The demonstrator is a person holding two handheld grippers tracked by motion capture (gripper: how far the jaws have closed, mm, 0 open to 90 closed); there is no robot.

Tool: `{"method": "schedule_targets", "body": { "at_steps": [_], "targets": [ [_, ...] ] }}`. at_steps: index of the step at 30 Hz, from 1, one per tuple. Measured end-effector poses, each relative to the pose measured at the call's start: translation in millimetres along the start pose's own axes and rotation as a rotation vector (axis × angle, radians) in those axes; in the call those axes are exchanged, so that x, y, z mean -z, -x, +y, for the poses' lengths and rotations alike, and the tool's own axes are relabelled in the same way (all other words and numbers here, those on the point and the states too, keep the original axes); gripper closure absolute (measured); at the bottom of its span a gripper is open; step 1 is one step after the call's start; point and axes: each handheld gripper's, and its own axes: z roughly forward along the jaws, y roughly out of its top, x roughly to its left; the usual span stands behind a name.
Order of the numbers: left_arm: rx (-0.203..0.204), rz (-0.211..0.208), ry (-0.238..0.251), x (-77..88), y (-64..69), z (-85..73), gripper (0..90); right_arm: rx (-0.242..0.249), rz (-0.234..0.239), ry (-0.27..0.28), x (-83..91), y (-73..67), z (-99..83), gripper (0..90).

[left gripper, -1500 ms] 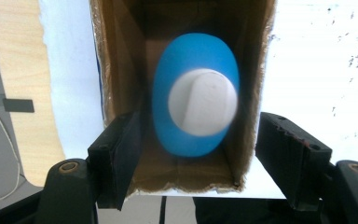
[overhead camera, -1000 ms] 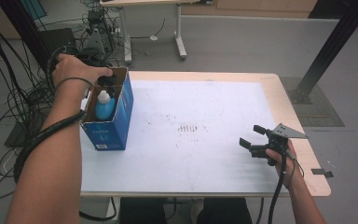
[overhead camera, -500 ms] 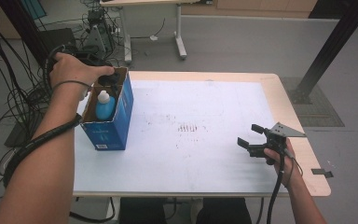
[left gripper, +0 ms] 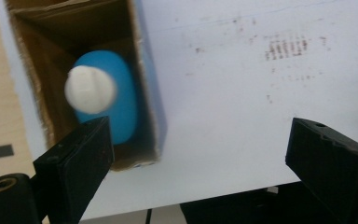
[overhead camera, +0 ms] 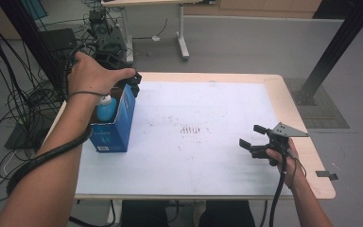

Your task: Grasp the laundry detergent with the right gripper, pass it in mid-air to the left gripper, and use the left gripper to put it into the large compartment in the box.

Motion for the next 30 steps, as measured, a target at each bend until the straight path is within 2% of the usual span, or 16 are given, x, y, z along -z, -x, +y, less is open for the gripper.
{"method": "schedule_targets", "body": {
  "at_steps": [3, 6, 13, 18, 19, 24, 25, 27, 29, 30],
  "targets": [
    [-0.033, -0.016, 0.01, -2.8, 8.7, -3.1, 7.6, 0.003, -0.001, -0.008, 0.9, 0.1, 2.5, 5.7],
    [-0.046, -0.03, 0.021, -7.6, 14.3, -6.3, 7.5, 0.007, -0.004, -0.011, 1.8, 0.2, 5.3, 5.7],
    [-0.077, -0.1, 0.015, -34.5, 22.3, -10.9, 7.5, 0.017, -0.004, -0.028, 2.8, -0.4, 14.4, 5.7],
    [-0.096, -0.115, 0.022, -45.8, 30.5, -14.8, 7.4, 0.018, -0.008, -0.04, 3.4, -1.9, 23.5, 5.7],
    [-0.104, -0.131, 0.023, -49.6, 33.1, -16.1, 7.4, 0.019, -0.011, -0.043, 3.6, -2.4, 25.5, 5.7],
    [-0.136, -0.155, 0.034, -59.1, 43.3, -21.5, 7.4, 0.021, -0.027, -0.057, 4.3, -4.4, 33.6, 5.7],
    [-0.141, -0.175, 0.038, -64.6, 45.7, -24.4, 7.4, 0.02, -0.032, -0.064, 4.9, -4.6, 38.4, 5.7],
    [-0.144, -0.191, 0.047, -70.3, 46.7, -28.0, 7.3, 0.01, -0.039, -0.074, 5.3, -5.2, 42.7, 5.6],
    [-0.143, -0.224, 0.047, -77.3, 44.4, -30.5, 7.1, -0.011, -0.043, -0.097, 5.2, -5.2, 49.5, 5.6],
    [-0.151, -0.214, 0.044, -79.6, 47.3, -31.2, 7.2, -0.017, -0.048, -0.114, 4.8, -5.5, 53.4, 5.6]
  ]
}}
